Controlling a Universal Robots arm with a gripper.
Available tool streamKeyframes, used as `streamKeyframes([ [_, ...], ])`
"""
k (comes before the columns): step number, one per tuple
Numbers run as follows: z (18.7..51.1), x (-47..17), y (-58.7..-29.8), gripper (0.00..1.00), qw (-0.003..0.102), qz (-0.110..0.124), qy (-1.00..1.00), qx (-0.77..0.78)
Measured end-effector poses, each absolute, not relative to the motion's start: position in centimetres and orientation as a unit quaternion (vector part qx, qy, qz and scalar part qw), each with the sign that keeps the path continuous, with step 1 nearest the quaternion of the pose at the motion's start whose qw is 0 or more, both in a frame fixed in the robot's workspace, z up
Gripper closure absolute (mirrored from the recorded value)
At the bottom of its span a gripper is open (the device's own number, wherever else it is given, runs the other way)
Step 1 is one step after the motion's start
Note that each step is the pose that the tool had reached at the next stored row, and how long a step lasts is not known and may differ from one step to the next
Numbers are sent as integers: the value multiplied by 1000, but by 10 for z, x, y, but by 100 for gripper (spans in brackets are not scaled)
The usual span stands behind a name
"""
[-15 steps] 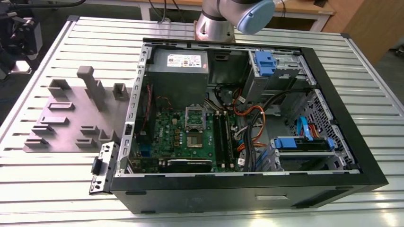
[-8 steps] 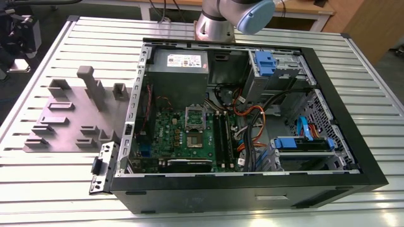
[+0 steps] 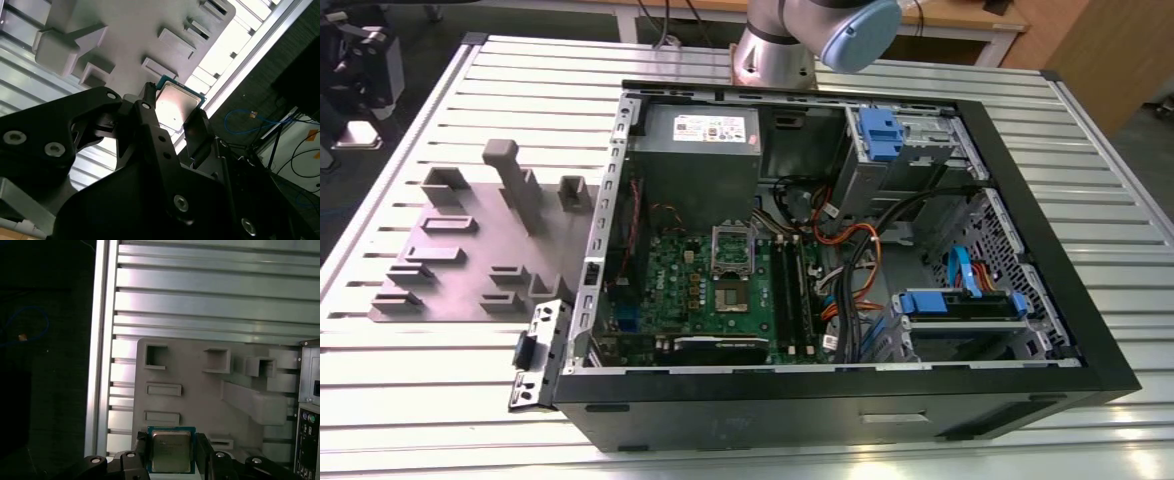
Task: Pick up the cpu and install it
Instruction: 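Pick up the cpu and move it towards the insertion slot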
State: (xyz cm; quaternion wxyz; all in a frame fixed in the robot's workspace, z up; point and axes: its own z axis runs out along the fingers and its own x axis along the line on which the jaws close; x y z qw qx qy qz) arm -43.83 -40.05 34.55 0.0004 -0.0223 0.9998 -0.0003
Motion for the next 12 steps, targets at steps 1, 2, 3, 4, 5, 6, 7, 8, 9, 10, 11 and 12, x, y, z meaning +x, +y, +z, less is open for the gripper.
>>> streamKeyframes([
  [1,346,-438,-400,53,0,0,1000,-22],
  [2,346,-438,-400,53,0,0,1000,-22],
  [3,346,-438,-400,53,0,-1,1000,-22],
  [4,346,-438,-400,53,0,-1,1000,-22],
  [5,346,-438,-400,53,0,-1,1000,-22],
  [6,346,-438,-400,53,0,-1,1000,-22],
  [7,346,-438,-400,53,0,-1,1000,-22],
  [8,346,-438,-400,53,0,-1,1000,-22],
  [9,346,-438,-400,53,0,-1,1000,-22],
  [10,346,-438,-400,53,0,-1,1000,-22],
  [11,346,-437,-400,53,0,-1,1000,-22],
  [12,346,-437,-400,53,0,-1,1000,-22],
])
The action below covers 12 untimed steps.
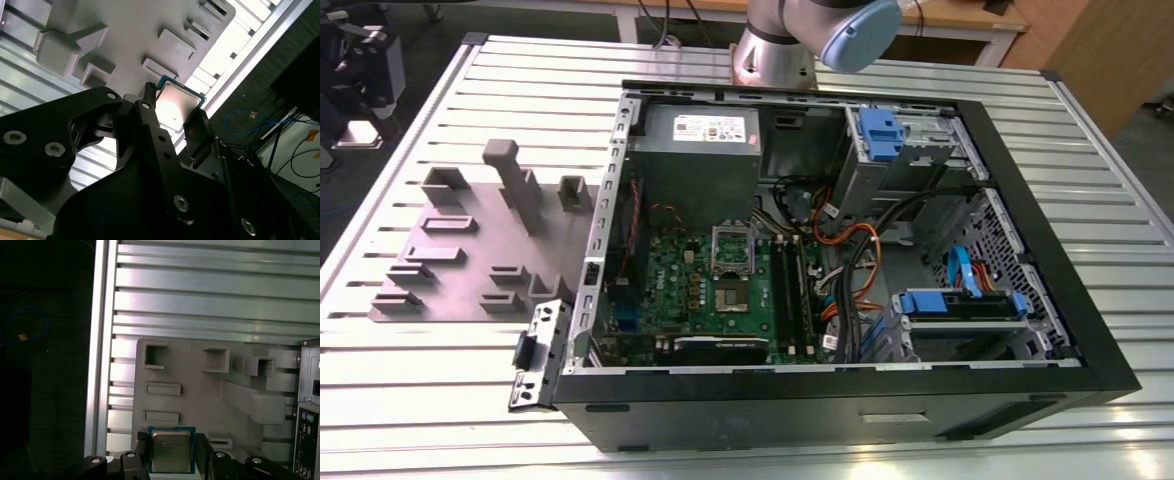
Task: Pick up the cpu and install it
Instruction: 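Pick up the cpu and move it towards the insertion slot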
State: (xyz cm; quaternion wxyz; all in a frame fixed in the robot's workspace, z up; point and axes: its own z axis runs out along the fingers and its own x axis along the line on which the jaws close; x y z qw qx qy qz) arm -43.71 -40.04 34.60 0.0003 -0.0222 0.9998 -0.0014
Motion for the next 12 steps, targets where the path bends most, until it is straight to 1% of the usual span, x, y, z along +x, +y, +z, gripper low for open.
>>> streamKeyframes([
  [12,360,-437,-400,53,0,-1,1000,-19],
])
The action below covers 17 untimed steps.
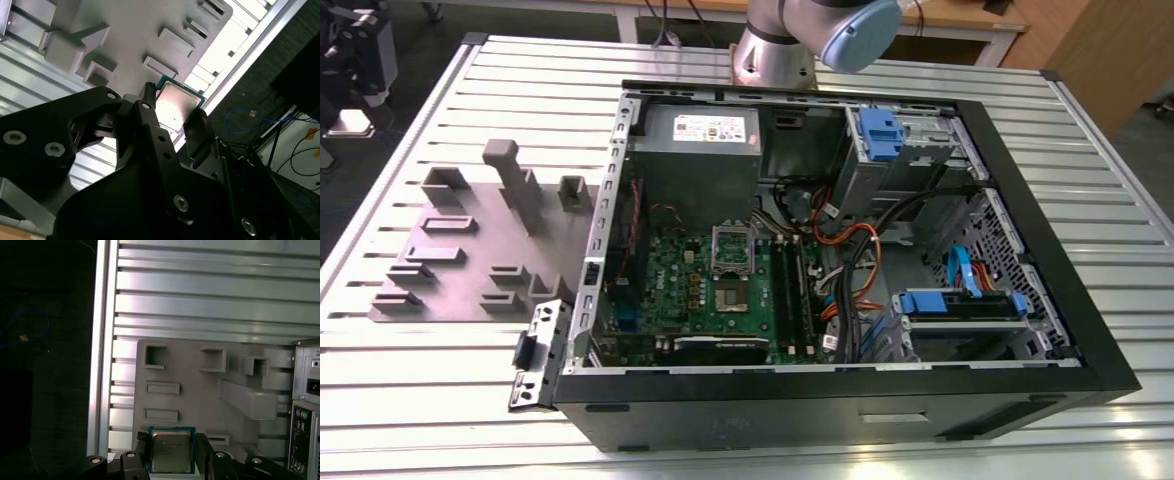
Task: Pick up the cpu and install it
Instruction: 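Pick up the cpu and move it towards the insertion slot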
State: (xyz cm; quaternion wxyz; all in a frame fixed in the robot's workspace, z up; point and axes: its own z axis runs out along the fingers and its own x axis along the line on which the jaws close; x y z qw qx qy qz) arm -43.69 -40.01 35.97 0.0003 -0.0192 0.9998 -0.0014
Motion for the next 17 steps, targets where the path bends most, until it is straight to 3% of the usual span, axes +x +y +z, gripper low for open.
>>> streamKeyframes([
  [17,366,-433,-400,53,0,-1,1000,-17],
])
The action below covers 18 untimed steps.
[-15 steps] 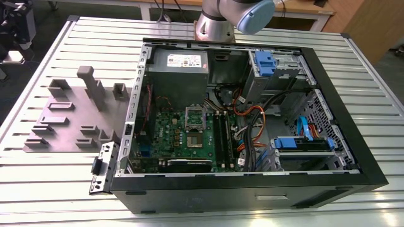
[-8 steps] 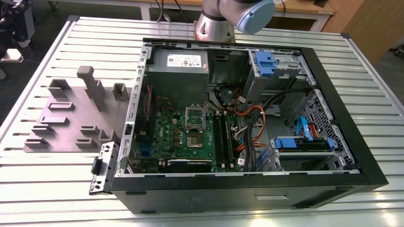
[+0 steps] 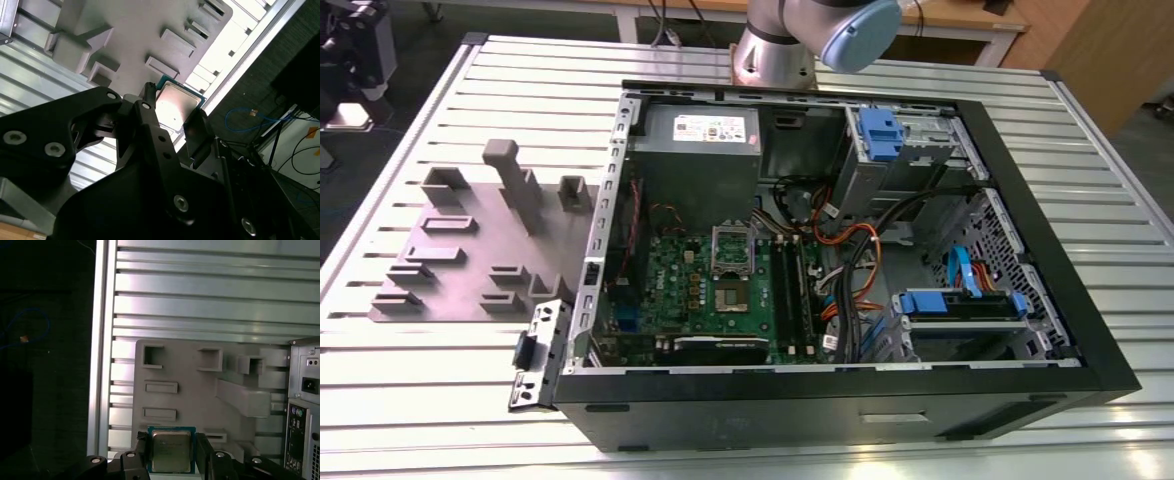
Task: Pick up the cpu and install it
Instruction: 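Pick up the cpu and move it towards the insertion slot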
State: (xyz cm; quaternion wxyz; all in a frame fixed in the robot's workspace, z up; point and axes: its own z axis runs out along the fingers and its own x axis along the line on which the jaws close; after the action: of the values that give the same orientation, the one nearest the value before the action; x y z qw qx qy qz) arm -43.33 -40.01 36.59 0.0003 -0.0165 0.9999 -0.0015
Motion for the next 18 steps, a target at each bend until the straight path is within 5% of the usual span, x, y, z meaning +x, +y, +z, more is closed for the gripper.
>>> streamKeyframes([
  [18,366,-425,-400,53,0,-1,1000,-16],
])
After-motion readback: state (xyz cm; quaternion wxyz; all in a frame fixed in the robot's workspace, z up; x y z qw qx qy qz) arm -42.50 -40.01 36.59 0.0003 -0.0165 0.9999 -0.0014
